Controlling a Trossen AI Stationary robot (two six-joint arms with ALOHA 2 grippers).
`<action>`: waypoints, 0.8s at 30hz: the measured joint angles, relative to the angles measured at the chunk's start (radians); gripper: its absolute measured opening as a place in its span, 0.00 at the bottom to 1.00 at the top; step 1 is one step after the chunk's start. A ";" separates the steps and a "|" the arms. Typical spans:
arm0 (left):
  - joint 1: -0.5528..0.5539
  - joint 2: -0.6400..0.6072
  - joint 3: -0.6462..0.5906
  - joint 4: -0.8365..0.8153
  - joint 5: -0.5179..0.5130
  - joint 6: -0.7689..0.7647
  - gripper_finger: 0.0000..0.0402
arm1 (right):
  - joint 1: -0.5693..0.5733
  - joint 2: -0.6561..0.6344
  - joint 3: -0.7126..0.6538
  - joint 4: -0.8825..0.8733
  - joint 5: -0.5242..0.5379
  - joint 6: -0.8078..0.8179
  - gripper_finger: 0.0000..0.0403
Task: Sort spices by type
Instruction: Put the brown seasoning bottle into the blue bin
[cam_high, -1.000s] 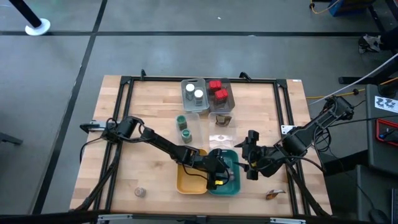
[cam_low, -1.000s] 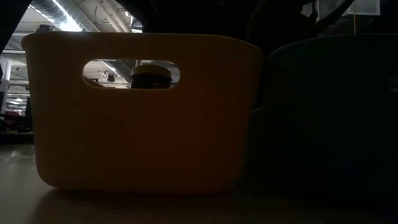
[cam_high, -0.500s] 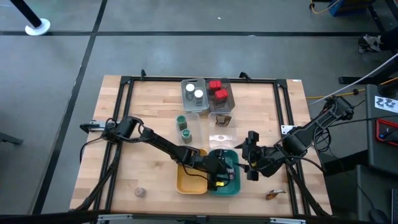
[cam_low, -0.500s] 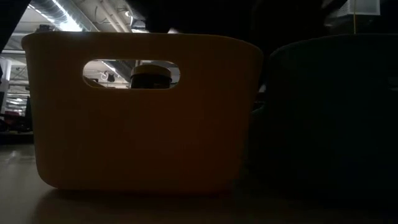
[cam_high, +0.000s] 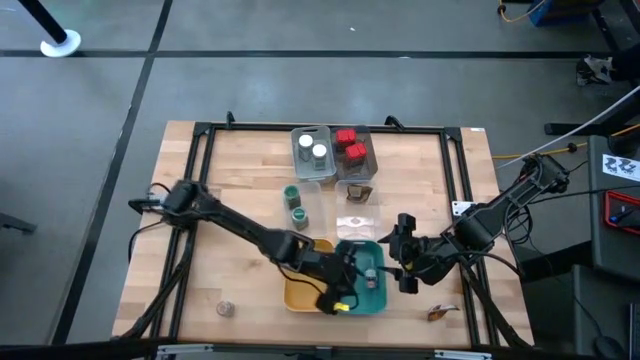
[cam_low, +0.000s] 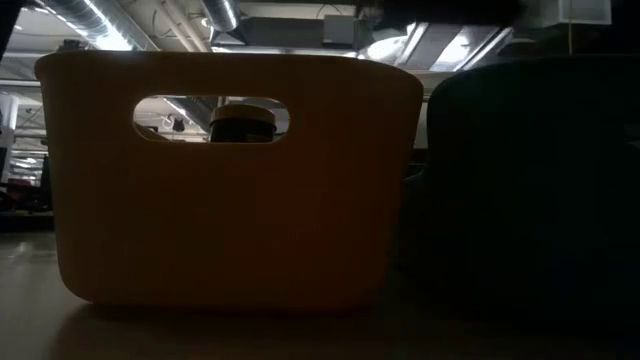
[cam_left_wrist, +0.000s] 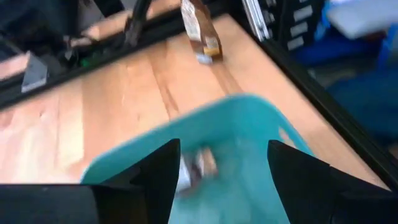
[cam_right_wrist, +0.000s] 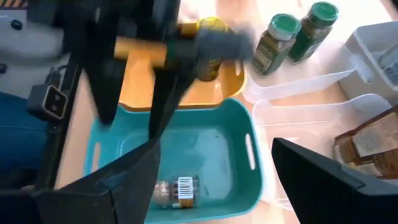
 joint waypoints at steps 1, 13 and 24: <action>-0.006 -0.030 0.000 -0.065 0.000 -0.002 0.56 | 0.000 0.000 0.000 0.001 -0.007 0.000 0.76; -0.150 -0.283 0.000 -0.804 0.004 -0.324 0.56 | 0.000 0.000 0.000 0.061 -0.009 0.000 0.76; -0.436 -0.290 -0.074 -1.066 0.082 -1.059 0.56 | 0.000 0.000 0.000 0.060 -0.009 -0.001 0.76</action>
